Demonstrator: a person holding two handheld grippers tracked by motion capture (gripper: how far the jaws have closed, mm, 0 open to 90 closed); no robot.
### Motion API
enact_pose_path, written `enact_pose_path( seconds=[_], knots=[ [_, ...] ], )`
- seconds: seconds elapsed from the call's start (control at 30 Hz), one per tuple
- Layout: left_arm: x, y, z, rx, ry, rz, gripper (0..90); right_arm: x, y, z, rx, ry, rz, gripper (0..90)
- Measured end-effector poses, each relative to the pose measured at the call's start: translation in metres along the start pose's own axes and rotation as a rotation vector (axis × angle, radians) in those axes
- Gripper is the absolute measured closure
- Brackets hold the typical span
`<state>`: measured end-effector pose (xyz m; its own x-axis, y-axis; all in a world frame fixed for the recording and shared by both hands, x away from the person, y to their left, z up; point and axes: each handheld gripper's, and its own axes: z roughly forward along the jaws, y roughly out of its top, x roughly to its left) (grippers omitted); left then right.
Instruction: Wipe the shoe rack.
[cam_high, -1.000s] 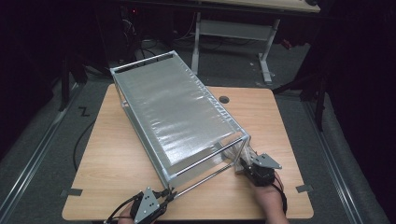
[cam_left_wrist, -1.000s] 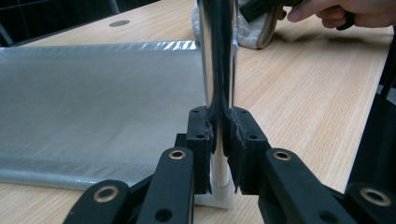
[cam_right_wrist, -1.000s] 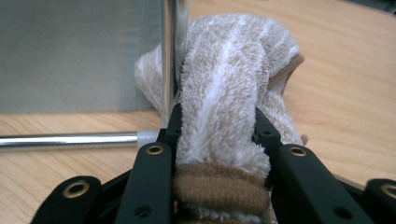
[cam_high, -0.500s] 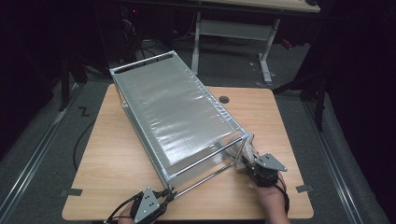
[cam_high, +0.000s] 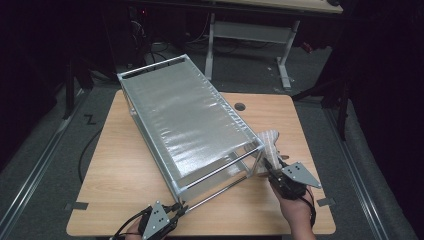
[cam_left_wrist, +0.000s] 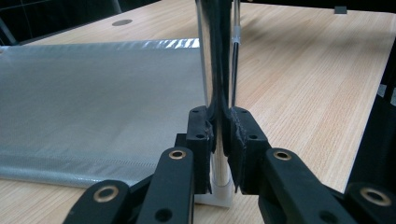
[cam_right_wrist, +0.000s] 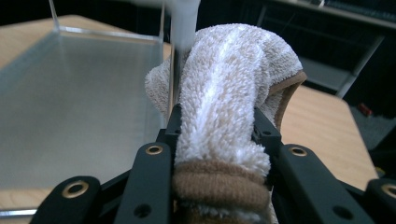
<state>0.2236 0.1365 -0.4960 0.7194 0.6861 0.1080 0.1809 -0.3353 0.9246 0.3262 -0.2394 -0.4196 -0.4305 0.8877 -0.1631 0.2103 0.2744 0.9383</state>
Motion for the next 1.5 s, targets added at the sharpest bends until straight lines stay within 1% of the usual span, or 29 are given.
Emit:
enact_pose_path(
  seconds=[0.13,0.27,0.33,0.43,0.6,0.7,0.8,0.83,0.93,0.97,1.03,1.1,1.23,1.27,1.3,1.37,1.43,1.5],
  knots=[
    [0.000,0.000,-0.001,0.001,0.003,0.000,79.0,-0.002,0.009,-0.009,-0.061,-0.012,0.004,67.7],
    [0.000,-0.001,-0.001,0.002,0.004,0.000,78.9,-0.005,0.015,-0.017,-0.106,-0.037,0.012,67.7],
    [0.000,-0.001,-0.002,0.002,0.003,0.000,79.0,-0.006,0.017,-0.020,-0.119,-0.042,0.016,67.7],
    [0.000,-0.001,-0.001,0.002,0.003,0.002,79.0,-0.006,0.016,-0.020,-0.113,-0.035,0.012,67.7],
    [0.000,0.000,-0.001,0.006,0.001,0.009,79.0,-0.002,0.007,-0.009,-0.056,-0.008,0.007,67.7],
    [0.001,0.000,-0.001,0.010,-0.002,0.014,79.1,0.001,-0.002,-0.002,-0.010,-0.005,-0.015,67.7],
    [0.001,0.001,0.000,0.013,-0.008,0.017,79.0,0.004,-0.014,0.007,0.049,0.003,-0.025,67.7],
    [0.001,0.001,0.000,0.013,-0.009,0.016,79.1,0.005,-0.019,0.011,0.077,0.009,-0.028,67.8],
    [0.001,0.001,0.001,0.011,-0.012,0.013,79.1,0.006,-0.029,0.018,0.134,0.019,-0.037,67.7],
    [0.001,0.001,0.001,0.011,-0.012,0.010,79.1,0.006,-0.032,0.020,0.161,0.025,-0.041,67.7],
    [0.001,0.001,0.001,0.011,-0.013,0.013,79.1,0.006,-0.037,0.025,0.203,0.033,-0.057,67.6],
    [0.001,0.002,0.001,0.010,-0.015,0.014,79.1,0.006,-0.042,0.030,0.240,0.042,-0.060,67.6],
    [0.001,0.002,0.003,0.009,-0.021,0.018,79.1,0.005,-0.053,0.040,0.317,0.059,-0.051,67.5],
    [0.001,0.002,0.003,0.010,-0.023,0.018,79.1,0.004,-0.054,0.040,0.328,0.059,-0.049,67.5],
    [0.000,0.003,0.004,0.004,-0.029,0.011,79.1,0.003,-0.054,0.039,0.329,0.059,-0.047,67.5],
    [0.000,0.003,0.006,0.004,-0.035,0.019,79.1,0.002,-0.054,0.036,0.324,0.050,-0.047,67.4],
    [0.000,0.004,0.008,0.000,-0.046,0.020,79.2,0.001,-0.054,0.031,0.315,0.027,-0.041,67.4],
    [0.000,0.005,0.012,-0.003,-0.058,0.017,79.2,-0.002,-0.053,0.023,0.287,-0.007,-0.035,67.2]
  ],
)
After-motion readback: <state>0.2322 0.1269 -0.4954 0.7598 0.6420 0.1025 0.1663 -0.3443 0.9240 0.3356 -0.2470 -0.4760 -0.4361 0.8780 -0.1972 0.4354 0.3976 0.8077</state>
